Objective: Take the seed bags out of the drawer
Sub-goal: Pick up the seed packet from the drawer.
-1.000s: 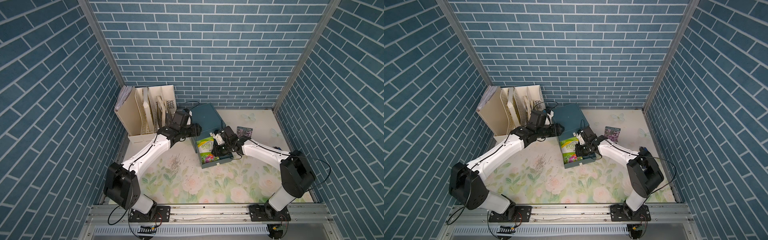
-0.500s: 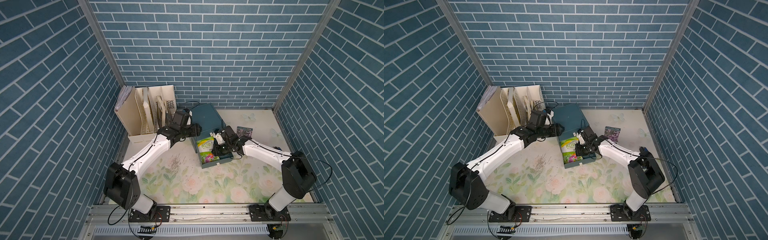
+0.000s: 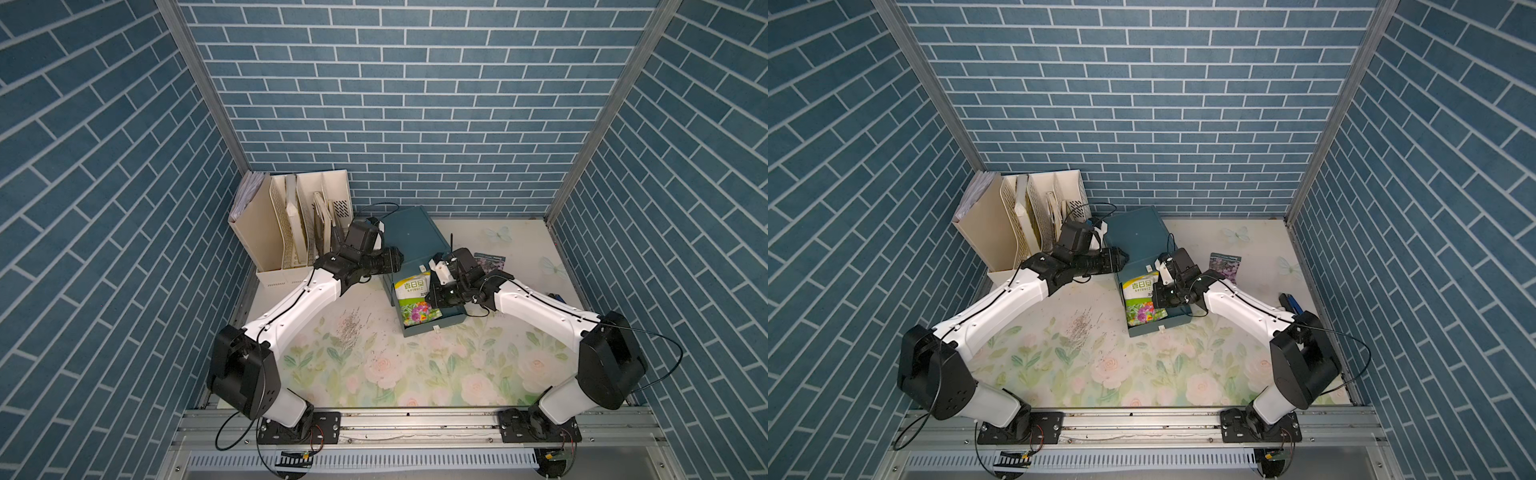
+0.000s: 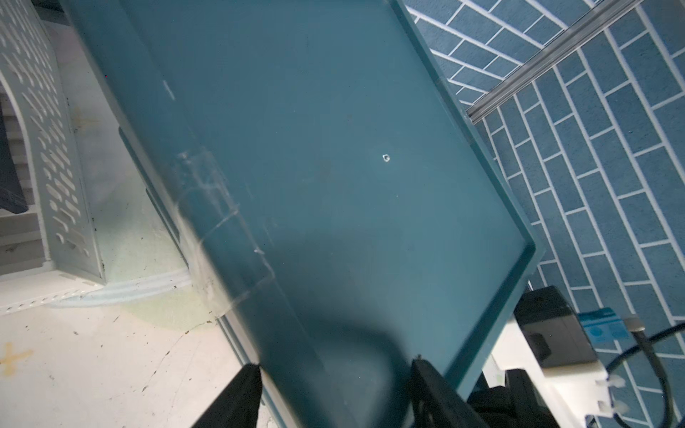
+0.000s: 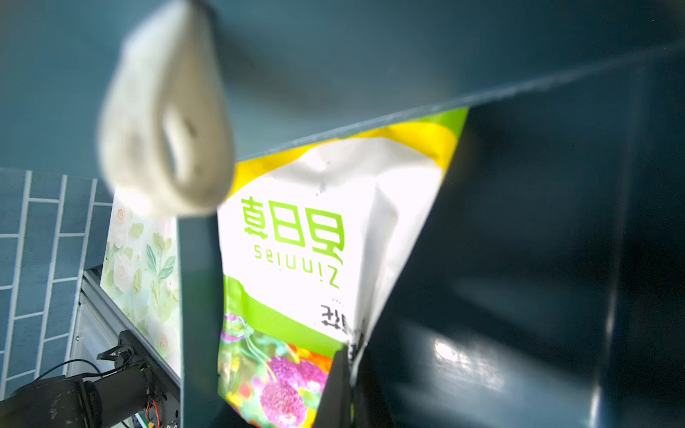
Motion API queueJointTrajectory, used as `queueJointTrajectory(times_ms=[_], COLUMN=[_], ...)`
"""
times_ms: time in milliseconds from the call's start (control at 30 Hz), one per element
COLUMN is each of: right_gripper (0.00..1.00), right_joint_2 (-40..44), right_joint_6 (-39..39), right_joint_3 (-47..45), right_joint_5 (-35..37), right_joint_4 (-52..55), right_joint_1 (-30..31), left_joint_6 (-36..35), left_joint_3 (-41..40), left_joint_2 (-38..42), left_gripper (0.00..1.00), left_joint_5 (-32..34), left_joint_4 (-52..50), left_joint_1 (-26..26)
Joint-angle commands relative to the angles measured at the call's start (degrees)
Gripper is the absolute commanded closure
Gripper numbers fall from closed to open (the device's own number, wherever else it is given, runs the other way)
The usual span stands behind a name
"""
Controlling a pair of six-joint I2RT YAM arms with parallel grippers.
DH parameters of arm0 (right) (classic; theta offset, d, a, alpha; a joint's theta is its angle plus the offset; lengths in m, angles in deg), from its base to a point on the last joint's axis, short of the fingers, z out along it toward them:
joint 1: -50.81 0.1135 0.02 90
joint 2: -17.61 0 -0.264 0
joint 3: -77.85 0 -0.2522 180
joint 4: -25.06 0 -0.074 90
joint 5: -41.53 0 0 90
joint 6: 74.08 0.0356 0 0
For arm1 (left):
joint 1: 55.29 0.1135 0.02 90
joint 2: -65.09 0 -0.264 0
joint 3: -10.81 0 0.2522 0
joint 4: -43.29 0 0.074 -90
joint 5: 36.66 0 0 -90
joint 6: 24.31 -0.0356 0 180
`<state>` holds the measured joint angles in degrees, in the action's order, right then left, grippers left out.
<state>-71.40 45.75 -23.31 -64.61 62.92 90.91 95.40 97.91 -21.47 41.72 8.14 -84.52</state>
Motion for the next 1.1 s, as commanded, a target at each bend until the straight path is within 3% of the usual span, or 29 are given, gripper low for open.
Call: queueJointTrajectory(times_ms=[0,1067], right_gripper=[1.00,1.00], right_joint_2=[2.75,19.40], right_joint_6=[1.29,3.99], right_joint_3=[1.78,-3.42], right_joint_5=[0.41,1.46], right_joint_4=[1.37,13.49], right_joint_1=[-0.39,-2.77], left_joint_6=[-1.68,-1.71], left_joint_3=[-1.80,-1.31], left_joint_2=[-0.24,-0.17], left_gripper=[0.33,0.33], left_joint_5=[0.81,1.33], left_joint_4=[-7.01,-7.79], left_joint_1=[-0.30,-0.34])
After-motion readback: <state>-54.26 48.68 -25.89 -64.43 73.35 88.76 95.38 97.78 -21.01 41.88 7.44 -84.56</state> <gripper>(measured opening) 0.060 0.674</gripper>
